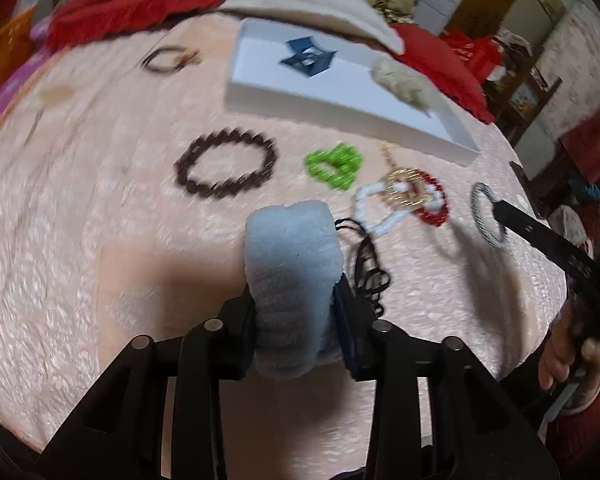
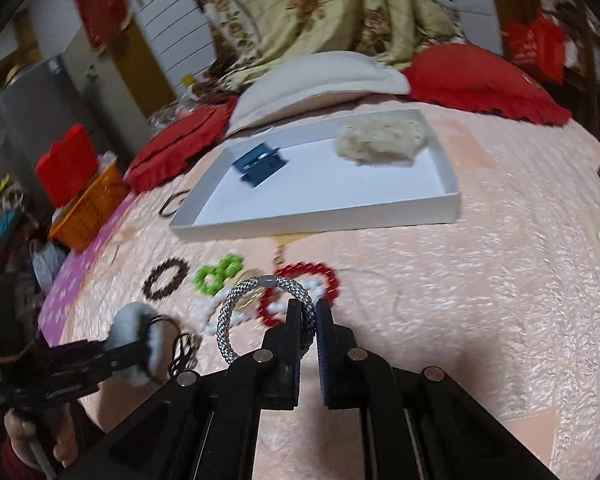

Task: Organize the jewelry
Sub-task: 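Grasp the light-blue fuzzy hair tie with the left tool while the right tool grasps the silver bangle, then carry the hair tie and bangle into the white tray and release both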

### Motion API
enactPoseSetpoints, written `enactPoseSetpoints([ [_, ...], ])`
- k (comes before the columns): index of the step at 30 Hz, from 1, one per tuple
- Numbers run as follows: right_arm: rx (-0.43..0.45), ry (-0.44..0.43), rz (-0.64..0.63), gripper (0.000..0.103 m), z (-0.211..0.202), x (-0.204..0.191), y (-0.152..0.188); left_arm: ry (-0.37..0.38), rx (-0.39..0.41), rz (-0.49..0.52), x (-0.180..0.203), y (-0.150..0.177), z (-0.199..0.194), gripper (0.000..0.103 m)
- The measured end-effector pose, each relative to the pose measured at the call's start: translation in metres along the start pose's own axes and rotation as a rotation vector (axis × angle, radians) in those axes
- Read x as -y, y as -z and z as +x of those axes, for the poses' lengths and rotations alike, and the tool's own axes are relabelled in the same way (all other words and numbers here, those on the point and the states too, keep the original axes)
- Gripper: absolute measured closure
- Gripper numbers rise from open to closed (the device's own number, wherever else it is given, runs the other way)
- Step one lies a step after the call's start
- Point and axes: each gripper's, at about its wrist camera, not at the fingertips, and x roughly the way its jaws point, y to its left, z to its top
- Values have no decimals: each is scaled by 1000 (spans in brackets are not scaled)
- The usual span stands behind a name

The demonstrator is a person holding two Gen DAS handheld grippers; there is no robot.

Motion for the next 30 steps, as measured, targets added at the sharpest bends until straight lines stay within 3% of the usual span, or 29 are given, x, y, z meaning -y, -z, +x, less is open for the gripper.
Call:
enactPoseSetpoints([
  [12, -39, -31, -7, 96, 13, -9, 12, 133, 47, -65, -24, 9, -14, 62],
  [18, -49, -97, -11, 96, 12, -21, 15, 150, 68, -121, -30, 10, -21, 77],
  [25, -113, -296, -94, 96, 33, -78, 15, 86, 90, -75, -19, 13, -38, 78],
  [30, -198, -152, -203, 96, 77, -114, 24, -52, 130, -9, -11, 16, -54, 78],
])
